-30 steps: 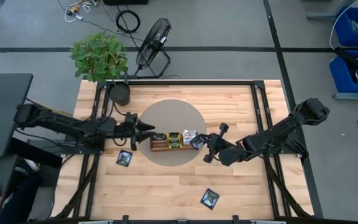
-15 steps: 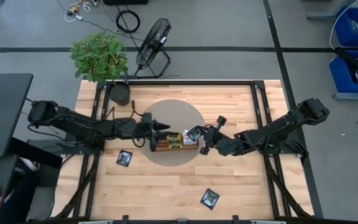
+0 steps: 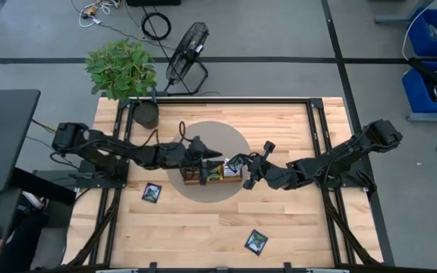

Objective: Pick & Place Tea
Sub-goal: Put the purple tea bag into the left section of the wooden organizer

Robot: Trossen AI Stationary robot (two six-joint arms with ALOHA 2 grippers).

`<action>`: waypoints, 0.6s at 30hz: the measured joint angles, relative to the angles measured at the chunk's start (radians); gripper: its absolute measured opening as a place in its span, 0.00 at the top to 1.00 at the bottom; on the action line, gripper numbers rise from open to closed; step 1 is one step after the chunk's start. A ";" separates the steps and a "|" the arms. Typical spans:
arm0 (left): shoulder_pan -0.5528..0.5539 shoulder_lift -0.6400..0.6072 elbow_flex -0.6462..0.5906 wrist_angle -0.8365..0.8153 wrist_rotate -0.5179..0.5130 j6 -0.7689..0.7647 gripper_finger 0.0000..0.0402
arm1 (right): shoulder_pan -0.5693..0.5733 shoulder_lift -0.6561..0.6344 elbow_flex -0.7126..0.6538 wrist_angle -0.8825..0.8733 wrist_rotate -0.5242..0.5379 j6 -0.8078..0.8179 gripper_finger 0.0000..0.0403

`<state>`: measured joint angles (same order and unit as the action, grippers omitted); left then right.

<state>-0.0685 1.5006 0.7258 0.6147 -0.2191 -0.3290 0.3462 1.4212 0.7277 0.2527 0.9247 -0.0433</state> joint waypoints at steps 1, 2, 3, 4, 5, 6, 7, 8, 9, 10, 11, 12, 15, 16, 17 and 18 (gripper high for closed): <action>-0.001 0.006 0.005 0.000 0.008 0.000 0.59 | 0.000 0.000 0.000 0.000 0.000 0.000 1.00; -0.001 0.014 0.013 0.003 0.014 0.000 0.59 | -0.001 0.000 0.000 0.000 0.000 -0.002 1.00; -0.001 0.021 0.017 0.003 0.015 -0.004 0.59 | -0.003 0.000 0.000 0.000 0.000 -0.006 1.00; -0.002 0.028 0.020 0.002 0.015 -0.011 0.59 | -0.004 0.000 0.000 0.001 0.001 -0.013 1.00; -0.001 0.036 0.025 0.003 0.019 -0.019 0.59 | -0.006 0.000 0.000 0.002 0.000 -0.019 1.00; -0.001 0.040 0.026 0.000 0.024 -0.024 0.59 | -0.009 0.000 0.000 0.002 0.000 -0.024 1.00; -0.001 0.041 0.026 -0.002 0.031 -0.024 0.59 | -0.011 0.000 0.000 0.002 0.001 -0.026 1.00; -0.001 0.041 0.027 -0.001 0.039 -0.026 0.59 | -0.014 0.000 0.000 0.002 0.000 -0.026 1.00; -0.001 0.040 0.029 -0.003 0.039 -0.026 0.59 | -0.017 0.000 0.000 0.002 0.000 -0.025 1.00; -0.001 0.040 0.029 -0.009 0.040 -0.027 0.59 | -0.019 0.000 0.000 0.003 0.000 -0.025 1.00; -0.001 0.040 0.029 -0.016 0.040 -0.027 0.59 | -0.019 0.000 0.000 0.008 0.000 -0.027 1.00; -0.001 0.041 0.029 -0.017 0.040 -0.027 0.59 | -0.019 0.000 0.000 0.015 0.000 -0.033 1.00; -0.001 0.040 0.029 -0.006 0.040 -0.027 0.59 | -0.019 0.000 0.000 0.044 0.000 -0.063 1.00; -0.001 0.040 0.029 -0.008 0.040 -0.026 0.59 | -0.019 0.000 0.000 0.048 0.000 -0.070 1.00; 0.000 0.040 0.029 -0.008 0.040 -0.026 0.59 | -0.019 0.000 0.000 0.053 -0.001 -0.072 1.00; 0.002 0.040 0.029 -0.008 0.040 -0.026 0.59 | -0.019 0.000 0.000 0.061 -0.002 -0.073 1.00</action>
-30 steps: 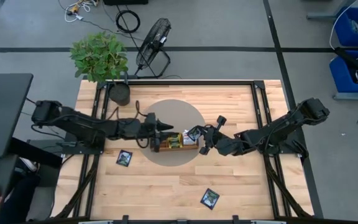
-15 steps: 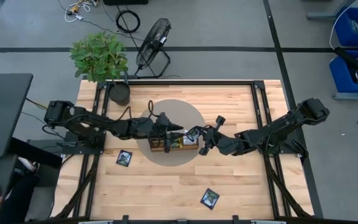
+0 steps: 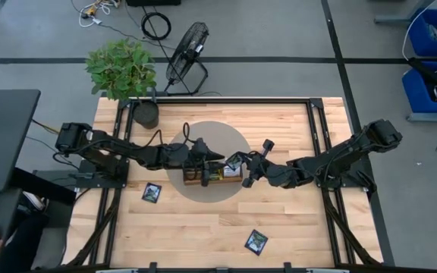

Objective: Pick & Place Tea
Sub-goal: Put the purple tea bag into the left section of the wooden organizer

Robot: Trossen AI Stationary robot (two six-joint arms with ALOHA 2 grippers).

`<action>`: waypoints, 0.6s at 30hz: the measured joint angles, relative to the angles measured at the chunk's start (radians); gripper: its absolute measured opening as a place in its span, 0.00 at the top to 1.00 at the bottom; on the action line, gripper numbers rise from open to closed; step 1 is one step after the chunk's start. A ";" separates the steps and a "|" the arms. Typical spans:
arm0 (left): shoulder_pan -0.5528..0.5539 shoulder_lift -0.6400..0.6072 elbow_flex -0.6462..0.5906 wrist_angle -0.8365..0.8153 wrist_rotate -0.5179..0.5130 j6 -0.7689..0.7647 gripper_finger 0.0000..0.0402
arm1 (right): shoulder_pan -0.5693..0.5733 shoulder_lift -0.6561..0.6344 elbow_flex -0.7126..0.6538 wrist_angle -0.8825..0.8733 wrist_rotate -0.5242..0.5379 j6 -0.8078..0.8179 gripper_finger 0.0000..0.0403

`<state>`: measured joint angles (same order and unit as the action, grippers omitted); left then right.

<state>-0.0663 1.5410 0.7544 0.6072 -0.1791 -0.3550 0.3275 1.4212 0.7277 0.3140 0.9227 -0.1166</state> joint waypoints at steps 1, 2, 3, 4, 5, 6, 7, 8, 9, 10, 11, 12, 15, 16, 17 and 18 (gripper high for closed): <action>0.002 0.000 0.000 0.000 0.000 0.000 0.59 | 0.000 0.000 0.000 0.005 -0.007 -0.001 1.00; 0.005 0.000 0.000 -0.001 0.000 0.000 0.59 | 0.000 0.000 0.004 0.004 -0.015 -0.001 1.00; 0.008 0.000 0.000 -0.001 0.000 0.000 0.59 | 0.000 0.000 0.011 0.002 -0.021 -0.001 1.00; 0.011 0.000 0.000 0.001 0.000 0.000 0.59 | 0.000 0.000 0.017 0.003 -0.026 -0.001 1.00; 0.014 0.000 0.000 0.002 0.000 0.000 0.59 | 0.000 0.000 0.025 0.004 -0.033 -0.008 1.00; 0.014 0.000 0.000 0.001 0.000 0.000 0.59 | 0.000 0.000 0.031 0.003 -0.038 -0.015 1.00; 0.014 0.000 0.000 0.001 0.000 0.000 0.59 | 0.000 0.000 0.036 0.002 -0.042 -0.020 1.00; 0.014 0.000 0.000 0.001 0.000 0.000 0.59 | 0.000 0.000 0.042 -0.001 -0.043 -0.024 1.00; 0.014 0.000 0.000 0.001 0.000 0.000 0.59 | 0.000 0.000 0.047 -0.001 -0.045 -0.025 1.00; 0.014 0.000 0.000 0.001 0.000 0.000 0.59 | 0.000 0.000 0.051 0.002 -0.049 -0.028 1.00; 0.014 0.000 0.000 0.000 0.000 0.001 0.60 | 0.000 0.000 0.051 0.002 -0.052 -0.033 1.00; 0.013 0.000 0.000 -0.001 0.000 0.001 0.61 | 0.000 0.000 0.051 -0.003 -0.052 -0.035 1.00; 0.014 0.000 0.000 0.001 0.000 0.004 0.70 | 0.000 0.000 0.051 -0.019 -0.071 -0.028 1.00; 0.014 0.000 0.000 0.002 0.000 0.011 0.75 | 0.000 0.000 0.051 -0.021 -0.084 -0.018 1.00; 0.014 0.000 0.000 0.002 0.000 0.025 0.80 | 0.000 0.000 0.051 -0.022 -0.097 -0.009 1.00; 0.014 0.000 0.000 0.002 0.001 0.041 0.86 | 0.000 0.000 0.051 -0.024 -0.108 -0.004 1.00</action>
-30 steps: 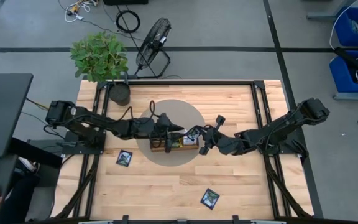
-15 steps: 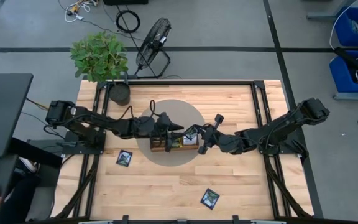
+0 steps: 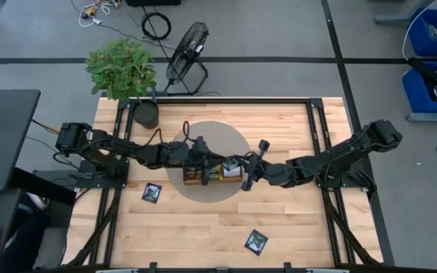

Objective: Pick & Place Tea
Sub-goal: Put the purple tea bag into the left section of the wooden organizer

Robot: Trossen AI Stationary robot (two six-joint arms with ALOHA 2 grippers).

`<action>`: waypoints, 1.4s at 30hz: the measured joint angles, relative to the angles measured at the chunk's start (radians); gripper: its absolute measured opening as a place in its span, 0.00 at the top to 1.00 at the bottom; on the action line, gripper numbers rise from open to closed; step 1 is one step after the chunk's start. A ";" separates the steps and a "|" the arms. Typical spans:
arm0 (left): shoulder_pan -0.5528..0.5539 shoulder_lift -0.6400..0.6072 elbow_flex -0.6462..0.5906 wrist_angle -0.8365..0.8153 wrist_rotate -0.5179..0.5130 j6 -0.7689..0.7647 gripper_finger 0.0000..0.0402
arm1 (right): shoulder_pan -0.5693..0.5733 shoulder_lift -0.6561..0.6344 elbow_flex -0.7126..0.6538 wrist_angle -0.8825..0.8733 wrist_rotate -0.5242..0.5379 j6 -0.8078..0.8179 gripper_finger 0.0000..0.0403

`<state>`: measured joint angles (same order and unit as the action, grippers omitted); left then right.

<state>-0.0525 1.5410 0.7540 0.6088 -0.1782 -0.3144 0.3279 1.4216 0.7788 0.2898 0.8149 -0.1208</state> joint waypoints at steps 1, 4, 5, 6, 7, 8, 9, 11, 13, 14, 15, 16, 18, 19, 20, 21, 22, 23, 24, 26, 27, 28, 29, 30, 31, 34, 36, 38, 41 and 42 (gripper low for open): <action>0.000 0.000 0.000 0.000 0.012 0.013 0.92 | 0.001 0.000 0.000 -0.001 -0.004 0.000 1.00; 0.006 0.000 0.000 0.002 0.134 0.044 0.98 | 0.008 0.000 0.000 0.001 -0.019 -0.015 0.99; 0.006 -0.001 0.000 -0.005 0.150 0.043 0.98 | 0.009 0.000 0.000 0.000 -0.032 -0.017 0.99; 0.006 -0.001 0.000 -0.016 0.151 0.027 0.99 | 0.010 0.000 0.000 0.000 -0.050 -0.018 0.97; 0.006 -0.001 0.000 -0.031 0.149 0.006 0.99 | 0.009 0.000 0.000 0.001 -0.072 -0.018 0.95; 0.012 -0.004 0.000 -0.049 0.150 -0.003 0.99 | 0.009 0.000 0.000 0.001 -0.087 -0.015 0.93; 0.016 -0.009 0.000 -0.070 0.150 -0.004 0.99 | 0.009 0.000 0.000 0.005 -0.097 -0.011 0.91; 0.020 -0.011 0.000 -0.098 0.134 -0.003 0.99 | 0.009 0.000 0.000 0.007 -0.106 -0.007 0.85; 0.021 -0.017 -0.002 -0.120 0.129 0.013 0.99 | 0.009 -0.001 0.000 0.005 -0.118 0.007 0.78; 0.016 -0.029 -0.002 -0.139 0.129 0.033 0.99 | 0.009 -0.007 0.000 0.000 -0.129 0.017 0.74; 0.011 -0.040 -0.002 -0.146 0.129 0.042 0.99 | 0.008 -0.014 0.000 -0.007 -0.144 0.030 0.70; 0.007 -0.052 -0.001 -0.158 0.130 0.043 1.00 | 0.008 -0.025 0.000 -0.018 -0.158 0.035 0.66; -0.006 -0.088 -0.005 -0.206 0.133 0.052 1.00 | 0.012 -0.055 0.000 -0.050 -0.162 0.047 0.59; -0.012 -0.110 -0.008 -0.220 0.131 0.064 1.00 | 0.015 -0.074 0.000 -0.063 -0.163 0.057 0.56; -0.017 -0.131 -0.008 -0.237 0.125 0.074 1.00 | 0.019 -0.096 0.000 -0.088 -0.164 0.064 0.54; -0.022 -0.151 -0.008 -0.267 0.110 0.089 1.00 | 0.023 -0.117 0.000 -0.109 -0.169 0.075 0.52; -0.029 -0.172 -0.008 -0.311 0.093 0.098 1.00 | 0.026 -0.136 0.000 -0.121 -0.179 0.086 0.50; -0.036 -0.191 -0.009 -0.359 0.078 0.114 1.00 | 0.031 -0.153 0.000 -0.136 -0.190 0.090 0.49; -0.041 -0.205 -0.009 -0.396 0.072 0.124 1.00 | 0.037 -0.171 -0.002 -0.149 -0.200 0.094 0.49; -0.049 -0.235 -0.009 -0.472 0.069 0.144 1.00 | 0.048 -0.201 -0.013 -0.150 -0.205 0.094 0.48; -0.055 -0.254 -0.010 -0.520 0.067 0.149 1.00 | 0.053 -0.214 -0.020 -0.150 -0.203 0.095 0.48; -0.060 -0.268 -0.010 -0.543 0.064 0.156 1.00 | 0.058 -0.227 -0.031 -0.150 -0.200 0.098 0.48; -0.068 -0.278 -0.009 -0.565 0.054 0.161 1.00 | 0.063 -0.241 -0.045 -0.152 -0.199 0.101 0.48; -0.075 -0.288 -0.009 -0.596 0.042 0.165 1.00 | 0.066 -0.253 -0.059 -0.149 -0.198 0.107 0.49; -0.084 -0.300 -0.010 -0.630 0.030 0.167 1.00 | 0.070 -0.266 -0.076 -0.138 -0.196 0.114 0.49; -0.105 -0.325 -0.009 -0.663 -0.008 0.170 1.00 | 0.080 -0.312 -0.141 -0.094 -0.196 0.129 0.50; -0.120 -0.342 -0.010 -0.687 -0.024 0.171 1.00 | 0.085 -0.342 -0.189 -0.036 -0.196 0.131 0.50; -0.130 -0.355 -0.009 -0.685 -0.024 0.191 1.00 | 0.089 -0.371 -0.228 0.013 -0.196 0.129 0.50; -0.149 -0.382 -0.010 -0.709 -0.022 0.199 1.00 | 0.089 -0.413 -0.263 0.025 -0.196 0.132 0.50; -0.155 -0.393 -0.010 -0.735 -0.022 0.208 1.00 | 0.089 -0.424 -0.271 0.025 -0.195 0.139 0.50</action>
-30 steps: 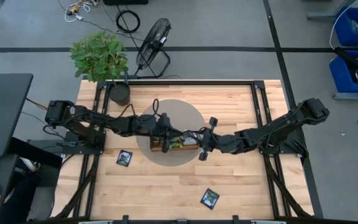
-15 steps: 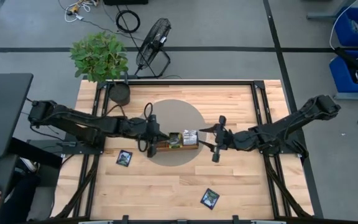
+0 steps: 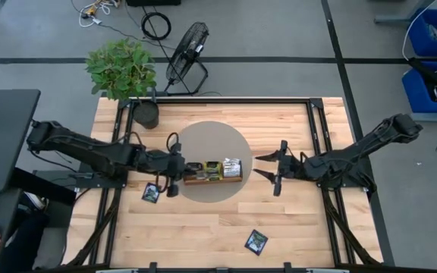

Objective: Pick & Place Tea
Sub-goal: Put the purple tea bag into the left section of the wooden organizer

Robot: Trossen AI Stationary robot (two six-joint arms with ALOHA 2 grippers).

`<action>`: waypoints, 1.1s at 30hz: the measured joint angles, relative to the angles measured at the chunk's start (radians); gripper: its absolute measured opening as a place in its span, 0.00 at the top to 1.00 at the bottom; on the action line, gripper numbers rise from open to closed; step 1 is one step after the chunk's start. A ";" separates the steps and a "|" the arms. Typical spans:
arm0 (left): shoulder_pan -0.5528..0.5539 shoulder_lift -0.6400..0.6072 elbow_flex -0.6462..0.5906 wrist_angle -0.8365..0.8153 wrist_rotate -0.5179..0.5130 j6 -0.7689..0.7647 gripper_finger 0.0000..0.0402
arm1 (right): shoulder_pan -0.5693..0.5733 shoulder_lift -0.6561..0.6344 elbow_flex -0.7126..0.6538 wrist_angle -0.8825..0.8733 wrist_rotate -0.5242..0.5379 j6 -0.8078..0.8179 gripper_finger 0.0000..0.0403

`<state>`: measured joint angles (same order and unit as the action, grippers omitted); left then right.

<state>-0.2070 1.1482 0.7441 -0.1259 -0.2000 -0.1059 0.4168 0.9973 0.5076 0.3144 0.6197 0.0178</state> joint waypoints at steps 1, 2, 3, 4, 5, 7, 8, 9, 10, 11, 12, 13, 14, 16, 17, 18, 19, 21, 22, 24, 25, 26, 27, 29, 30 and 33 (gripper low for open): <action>-0.006 -0.011 0.000 -0.025 -0.003 0.009 1.00 | 0.000 -0.009 -0.007 0.003 0.000 0.003 0.50; -0.013 -0.025 0.000 -0.044 -0.007 0.013 1.00 | 0.000 -0.020 -0.018 0.003 0.000 0.004 0.50; -0.016 -0.038 -0.005 -0.041 -0.009 0.014 1.00 | 0.000 -0.030 -0.028 -0.002 0.000 0.006 0.50; -0.018 -0.059 -0.020 -0.019 -0.008 0.014 1.00 | 0.000 -0.034 -0.032 -0.001 0.000 0.011 0.50; -0.020 -0.086 -0.051 0.012 -0.007 0.014 1.00 | -0.001 -0.040 -0.038 0.001 0.000 0.016 0.50; -0.022 -0.132 -0.118 0.105 0.002 0.014 1.00 | 0.000 -0.048 -0.045 -0.003 0.000 0.023 0.50; -0.022 -0.167 -0.161 0.141 0.001 0.009 1.00 | 0.000 -0.048 -0.045 -0.002 0.000 0.024 0.50; -0.022 -0.198 -0.199 0.166 -0.001 0.001 1.00 | 0.000 -0.048 -0.045 -0.003 0.000 0.027 0.50; -0.021 -0.220 -0.225 0.201 -0.002 -0.002 1.00 | 0.000 -0.048 -0.045 -0.005 0.000 0.027 0.50; -0.020 -0.242 -0.248 0.215 -0.002 -0.004 1.00 | 0.000 -0.048 -0.045 -0.007 0.000 0.025 0.50; -0.017 -0.270 -0.272 0.208 -0.008 -0.006 1.00 | -0.001 -0.048 -0.045 -0.003 0.000 0.024 0.50; -0.012 -0.289 -0.291 0.201 -0.018 -0.011 1.00 | -0.002 -0.049 -0.045 -0.004 0.001 0.026 0.50; -0.008 -0.299 -0.303 0.203 -0.022 -0.013 1.00 | -0.003 -0.049 -0.045 -0.010 0.006 0.027 0.50; 0.008 -0.319 -0.328 0.204 -0.024 -0.003 1.00 | -0.003 -0.049 -0.045 -0.013 0.024 0.027 0.50; 0.013 -0.320 -0.335 0.205 -0.018 0.002 1.00 | -0.003 -0.050 -0.045 -0.017 0.031 0.030 0.50; 0.019 -0.315 -0.341 0.215 -0.017 0.006 1.00 | -0.003 -0.049 -0.045 -0.024 0.040 0.033 0.50; 0.029 -0.305 -0.345 0.214 -0.023 0.007 1.00 | -0.003 -0.049 -0.045 -0.026 0.049 0.036 0.50; 0.046 -0.273 -0.346 0.220 -0.026 0.007 1.00 | -0.005 -0.050 -0.045 -0.031 0.061 0.043 0.50; 0.054 -0.257 -0.346 0.223 -0.027 0.008 1.00 | -0.006 -0.050 -0.045 -0.036 0.066 0.043 0.50; 0.066 -0.232 -0.346 0.231 -0.017 0.020 1.00 | -0.010 -0.050 -0.045 -0.035 0.072 0.046 0.50; 0.072 -0.214 -0.345 0.239 -0.010 0.032 1.00 | -0.012 -0.050 -0.045 -0.039 0.072 0.050 0.50; 0.078 -0.195 -0.345 0.238 -0.008 0.040 1.00 | -0.013 -0.050 -0.045 -0.041 0.072 0.054 0.50; 0.085 -0.179 -0.346 0.228 -0.002 0.044 1.00 | -0.014 -0.050 -0.045 -0.041 0.072 0.061 0.50; 0.099 -0.147 -0.346 0.234 -0.005 0.051 1.00 | -0.014 -0.049 -0.045 -0.048 0.072 0.071 0.50; 0.105 -0.138 -0.346 0.232 -0.005 0.063 1.00 | -0.014 -0.049 -0.045 -0.048 0.072 0.072 0.50; 0.122 -0.117 -0.346 0.242 0.014 0.074 1.00 | -0.014 -0.049 -0.045 -0.050 0.072 0.075 0.50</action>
<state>-0.0851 1.0308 0.3985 0.1165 -0.1859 -0.0316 0.4023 0.9482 0.4622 0.2646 0.6918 0.0933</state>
